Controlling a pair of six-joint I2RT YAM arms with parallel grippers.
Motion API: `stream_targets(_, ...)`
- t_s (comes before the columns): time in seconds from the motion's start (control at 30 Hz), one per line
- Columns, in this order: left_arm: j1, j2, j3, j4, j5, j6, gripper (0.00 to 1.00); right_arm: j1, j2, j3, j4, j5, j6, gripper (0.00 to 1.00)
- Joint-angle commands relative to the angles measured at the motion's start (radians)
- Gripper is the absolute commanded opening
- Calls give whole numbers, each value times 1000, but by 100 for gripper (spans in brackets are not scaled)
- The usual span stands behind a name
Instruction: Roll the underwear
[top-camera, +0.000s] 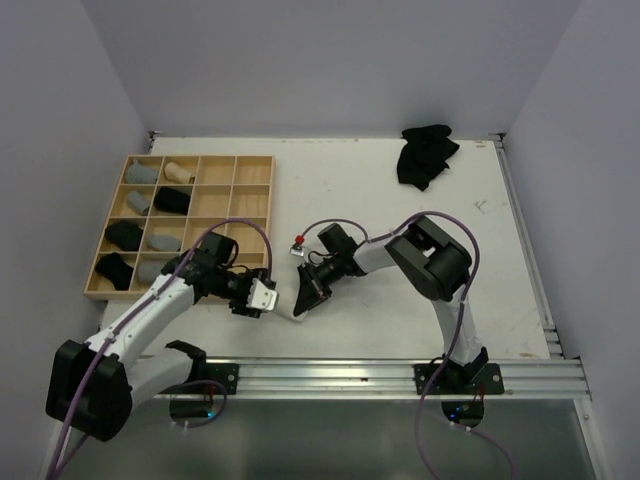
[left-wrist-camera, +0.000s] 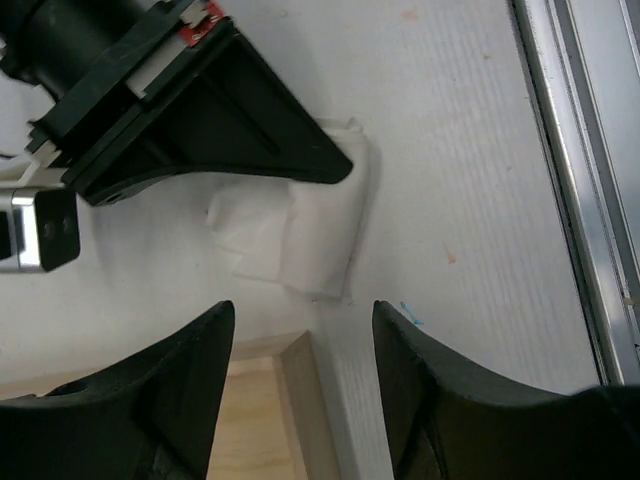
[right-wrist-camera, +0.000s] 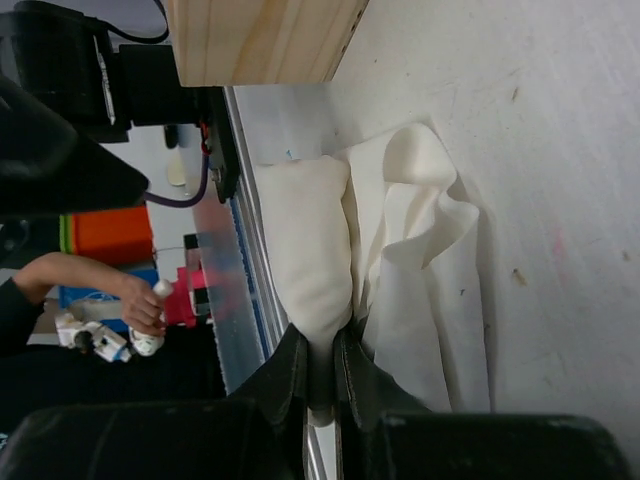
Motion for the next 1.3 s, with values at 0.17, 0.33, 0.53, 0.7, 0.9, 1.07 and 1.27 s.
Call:
stream_targets(0.17,-223,-27,-128,282,-146,-17,58,-15,163,-13,-89,172,-46,0)
stream_targets(0.33,-290,31,-169,413,-231,-44,57,-18,166,-13,-95,178,-54,0)
stream_targets(0.53,-361,111,-185,484,-282,-60,51,-21,173,-15,-95,184,-58,0)
stream_targets(0.7,-420,168,-160,428,-341,-46,28,-31,157,-21,-115,207,-60,2)
stream_targets(0.9,-437,318,-60,187,-331,-35,7,-63,64,28,-243,259,-109,23)
stream_targets(1.07,-437,358,-59,107,-302,-26,4,-142,-94,101,-377,367,-146,47)
stream_targets(1.27,-437,450,9,32,-306,-60,3,-267,-249,235,-524,506,-195,56)
